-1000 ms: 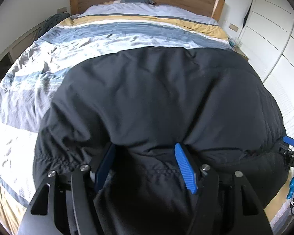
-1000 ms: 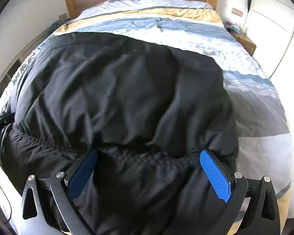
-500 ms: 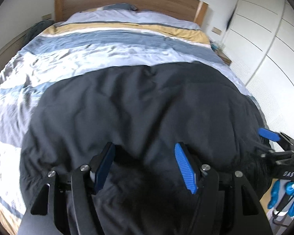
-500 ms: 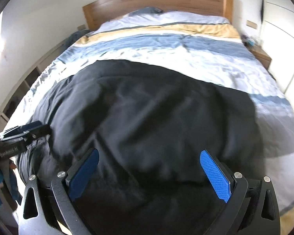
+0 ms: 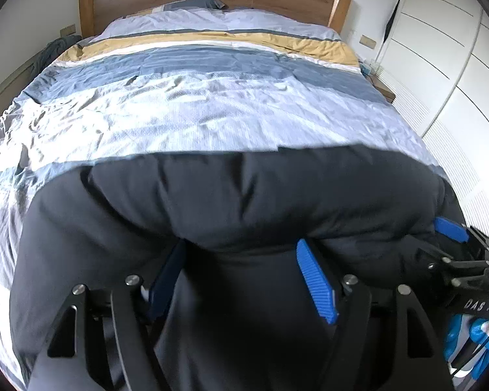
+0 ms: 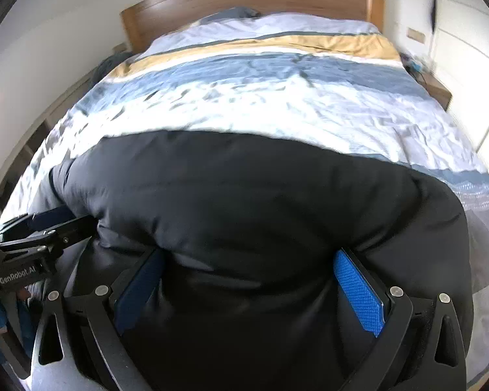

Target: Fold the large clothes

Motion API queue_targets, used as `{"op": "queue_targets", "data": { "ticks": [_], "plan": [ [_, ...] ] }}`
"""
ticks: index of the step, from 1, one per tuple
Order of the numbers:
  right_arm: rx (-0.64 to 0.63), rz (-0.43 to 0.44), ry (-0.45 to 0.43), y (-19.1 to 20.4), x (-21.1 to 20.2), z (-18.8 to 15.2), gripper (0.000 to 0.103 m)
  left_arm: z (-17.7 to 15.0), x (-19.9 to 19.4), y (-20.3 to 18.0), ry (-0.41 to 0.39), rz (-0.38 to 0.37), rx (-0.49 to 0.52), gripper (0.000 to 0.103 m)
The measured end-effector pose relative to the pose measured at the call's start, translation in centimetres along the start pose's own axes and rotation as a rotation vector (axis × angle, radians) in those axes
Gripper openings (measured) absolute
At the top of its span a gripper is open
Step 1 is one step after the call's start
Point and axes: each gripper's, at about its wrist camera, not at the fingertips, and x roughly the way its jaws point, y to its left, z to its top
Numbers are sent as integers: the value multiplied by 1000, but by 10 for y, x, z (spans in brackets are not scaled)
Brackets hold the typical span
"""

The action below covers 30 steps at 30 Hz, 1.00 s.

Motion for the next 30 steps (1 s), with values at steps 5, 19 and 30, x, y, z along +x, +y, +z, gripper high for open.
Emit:
{"op": "queue_targets", "data": {
  "ticks": [5,19,30],
  "plan": [
    [98,-74,13,-57,1,3,102,14,7,32,6,34,-73,70],
    [165,-215,21,-148,-65,-42,102,-32,-63,113,-12,288,-225,70],
    [63,-58,8,-84,-142,-105,102,-108,-190,45,-64,326,-234,70]
  ]
}}
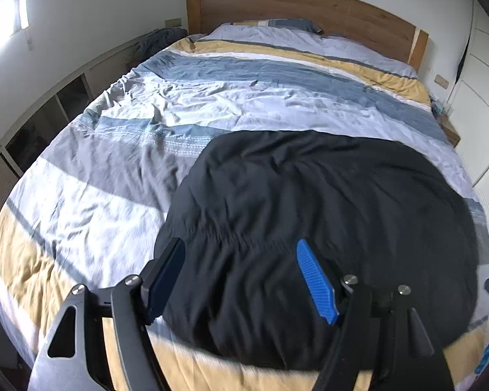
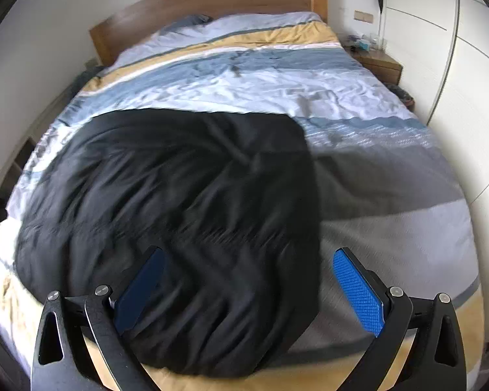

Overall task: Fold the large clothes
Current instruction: 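Withdraw both tools back from the folded coat bundle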

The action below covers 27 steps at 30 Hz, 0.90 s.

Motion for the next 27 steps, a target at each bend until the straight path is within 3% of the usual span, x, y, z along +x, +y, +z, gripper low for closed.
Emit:
{"op": "queue_targets", "data": {
  "ticks": [3,7,14,18,21,27],
  "plan": [
    [-21,1,-7,17,-21,-17,103,-16,-33,-12,-16,-24,17,81],
    [-6,-29,-69,34,-61,-36,103,-29,-62,-28,-46,-71,64,81],
    [80,-85,-107,57,-129,-65,103,-58,-113,-24,-28,-211,96,81],
    [43,-101,-128,80,-160,-77,103,-76,-135,-27,-38,-170,209,81],
    [15,-115,-144,98,-175,-83,103,-86,-153,-25,-64,-218,245,81],
    [-44,-116,-183,128,-197,-91,103,-97,-177,-25,-99,-235,301,81]
  ]
}}
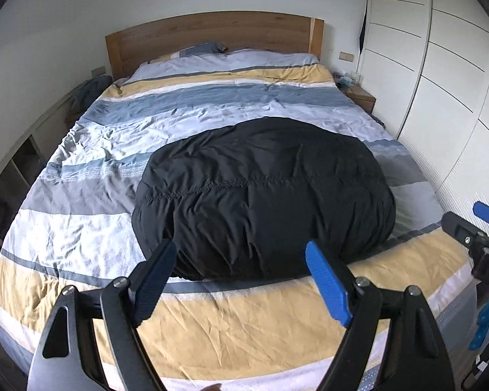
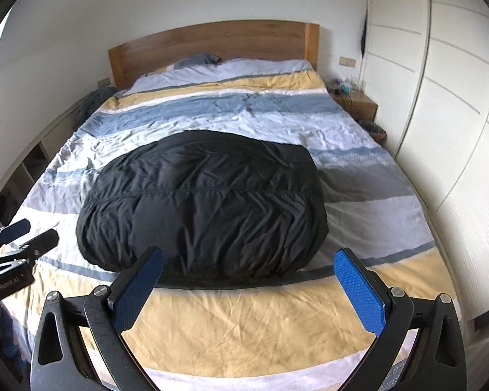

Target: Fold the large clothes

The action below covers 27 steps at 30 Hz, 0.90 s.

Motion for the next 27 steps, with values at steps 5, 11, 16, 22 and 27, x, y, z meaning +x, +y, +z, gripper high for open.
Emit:
{"op": "queue_targets", "data": {
  "ticks": [5,11,16,22,27],
  "plan": [
    [-37,10,-19,13,-9,1,103,-2,-15,1,-11,9,-9,81],
    [-41,17,-9,13,-6,0,103,0,-21,8,-23,15,-42,81],
    [-51,24,8,13,-3,-4,103,-3,-19,8,-14,26,-54,81],
    [-59,33,32,11,-1,-11,103,-7,-17,4,-6,45,-55,81],
    [-56,34,46,6,1,-15,103,-8,-17,-1,-4,57,-56,81]
  ]
}}
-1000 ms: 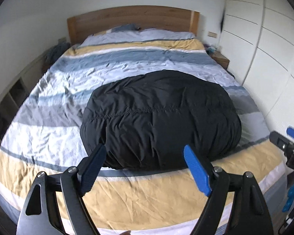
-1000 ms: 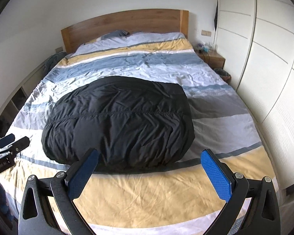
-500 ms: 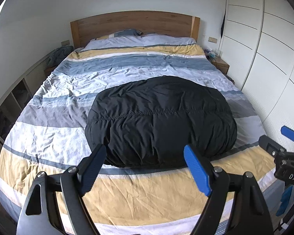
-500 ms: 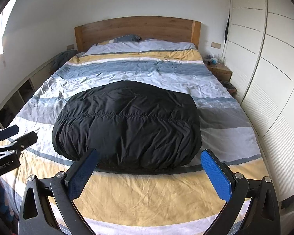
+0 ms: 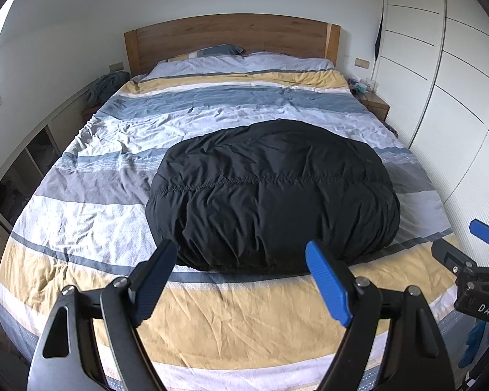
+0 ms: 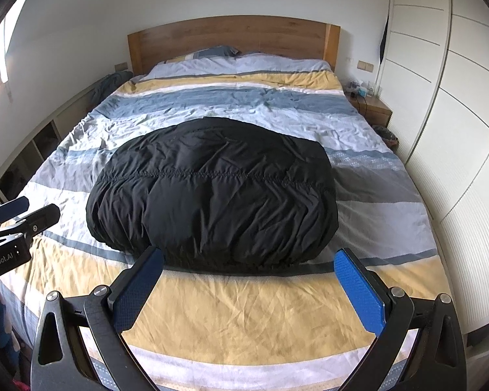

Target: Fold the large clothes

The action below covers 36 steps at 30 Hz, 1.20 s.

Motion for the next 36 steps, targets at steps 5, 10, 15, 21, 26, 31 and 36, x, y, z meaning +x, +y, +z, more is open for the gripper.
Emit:
{"op": "queue_targets", "data": {
  "ticks": [5,10,15,21,26,31,36],
  "plan": [
    [1,0,9,-5,2,-3,103,0,1,0,5,-1,-1,81],
    [6,-1,17,-9,4,-7,103,-4,-1,-5,8,7,4,81],
    [17,0,22,-13,5,-9,103,-4,0,-6,10,11,6,81],
    [25,2,33,-18,7,-11,103,-6,0,-8,11,15,9,81],
    [29,2,38,-22,9,-12,103,-6,1,-9,13,17,10,81],
    [31,-1,43,-24,10,-14,103,-8,0,-8,13,20,10,81],
    [32,-7,47,-25,12,-15,103,-9,1,-7,18,20,13,81]
  ]
}}
